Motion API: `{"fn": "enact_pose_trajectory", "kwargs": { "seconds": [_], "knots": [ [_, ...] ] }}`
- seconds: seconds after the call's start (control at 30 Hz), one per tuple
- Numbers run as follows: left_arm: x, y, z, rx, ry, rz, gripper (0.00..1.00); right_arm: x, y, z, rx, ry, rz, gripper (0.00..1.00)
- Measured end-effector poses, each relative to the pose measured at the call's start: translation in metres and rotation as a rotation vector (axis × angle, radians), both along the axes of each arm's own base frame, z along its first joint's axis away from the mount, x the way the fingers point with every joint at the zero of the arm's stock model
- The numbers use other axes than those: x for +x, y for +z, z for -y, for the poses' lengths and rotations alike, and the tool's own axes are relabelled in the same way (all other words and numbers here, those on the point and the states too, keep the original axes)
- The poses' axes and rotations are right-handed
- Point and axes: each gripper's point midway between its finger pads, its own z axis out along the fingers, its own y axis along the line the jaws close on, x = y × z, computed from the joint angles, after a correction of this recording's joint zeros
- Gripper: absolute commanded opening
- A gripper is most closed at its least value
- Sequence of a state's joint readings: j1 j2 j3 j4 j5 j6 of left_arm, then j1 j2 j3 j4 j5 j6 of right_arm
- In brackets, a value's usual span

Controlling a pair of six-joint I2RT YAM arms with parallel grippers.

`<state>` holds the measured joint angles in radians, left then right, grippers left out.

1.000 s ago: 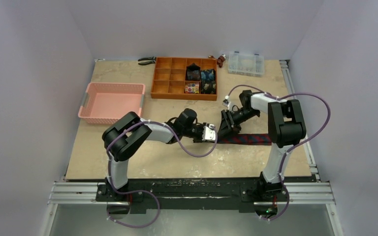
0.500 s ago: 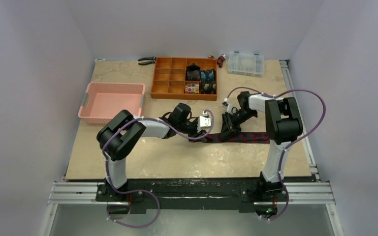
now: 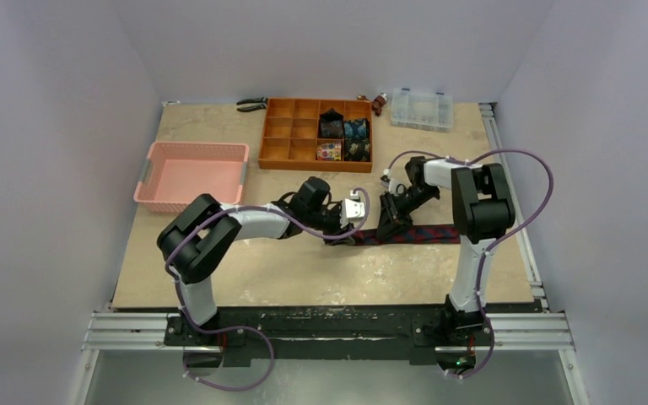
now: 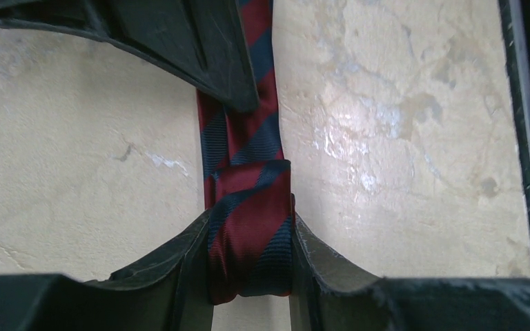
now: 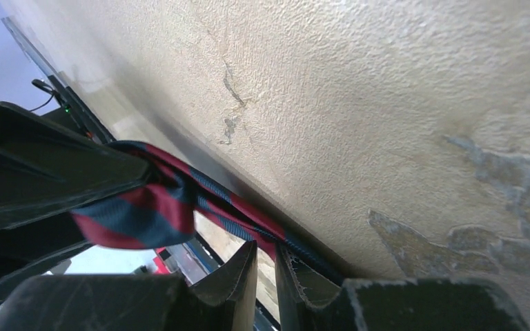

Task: Roll the ties
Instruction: Roll the tie at the center of the board.

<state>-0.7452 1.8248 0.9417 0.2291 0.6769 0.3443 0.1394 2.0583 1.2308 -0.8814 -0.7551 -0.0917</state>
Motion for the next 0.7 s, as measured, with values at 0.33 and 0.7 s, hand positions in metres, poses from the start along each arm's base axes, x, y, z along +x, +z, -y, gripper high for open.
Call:
{"fn": "enact_pose_trajectory", "kwargs": {
  "seconds": [0.33,0.7],
  "knots": [
    [0.001,-0.031,-0.013,0.200,-0.002,0.082,0.12,0.010,0.009,-0.008,0.038,0.019,-0.004,0.52],
    [0.005,-0.034,-0.012,0.250,-0.019,0.117,0.13,0.023,0.037,-0.033,0.172,0.032,0.149,0.52]
  ]
}}
